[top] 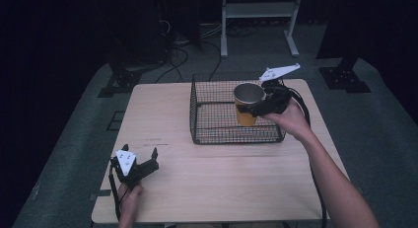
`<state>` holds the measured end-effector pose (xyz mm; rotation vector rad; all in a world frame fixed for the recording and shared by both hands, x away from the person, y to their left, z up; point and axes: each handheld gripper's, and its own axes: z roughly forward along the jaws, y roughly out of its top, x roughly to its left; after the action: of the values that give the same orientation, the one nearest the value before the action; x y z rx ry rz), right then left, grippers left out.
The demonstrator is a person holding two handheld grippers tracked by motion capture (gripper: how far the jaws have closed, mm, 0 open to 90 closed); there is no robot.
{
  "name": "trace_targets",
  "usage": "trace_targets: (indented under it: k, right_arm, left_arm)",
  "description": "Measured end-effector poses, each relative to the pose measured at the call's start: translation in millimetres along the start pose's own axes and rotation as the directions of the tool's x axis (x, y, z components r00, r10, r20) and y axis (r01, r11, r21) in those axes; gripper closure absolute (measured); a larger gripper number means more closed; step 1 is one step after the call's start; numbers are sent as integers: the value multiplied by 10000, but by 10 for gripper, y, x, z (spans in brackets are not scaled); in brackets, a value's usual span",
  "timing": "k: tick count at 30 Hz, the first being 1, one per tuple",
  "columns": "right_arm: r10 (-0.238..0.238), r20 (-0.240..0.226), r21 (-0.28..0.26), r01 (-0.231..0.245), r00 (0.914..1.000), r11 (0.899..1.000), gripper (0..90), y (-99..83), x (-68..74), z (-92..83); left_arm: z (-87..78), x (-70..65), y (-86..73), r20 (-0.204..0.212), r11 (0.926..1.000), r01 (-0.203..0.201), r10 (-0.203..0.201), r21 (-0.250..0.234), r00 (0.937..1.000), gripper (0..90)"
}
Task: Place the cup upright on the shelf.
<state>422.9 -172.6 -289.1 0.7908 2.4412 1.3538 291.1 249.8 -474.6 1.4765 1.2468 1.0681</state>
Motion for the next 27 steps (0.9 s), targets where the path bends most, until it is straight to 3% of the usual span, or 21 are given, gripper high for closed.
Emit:
trace_targets:
  k: [8,15,27]
  right_arm:
    - [430,141,352,-434,9990,9984,131,142,-297,437]
    - [611,206,822,-626,9979,9946,131,129,-430,746]
    - [990,245,1309,-1013,9948,9862,131,12,-618,1018]
  left_arm:
    - [-2,7,1,32,10000,58,-58,-1,10000,8]
    - [-2,11,1,40,10000,94,-94,-5,9999,8]
    - [-5,15,1,36,9999,107,-107,-4,9999,8]
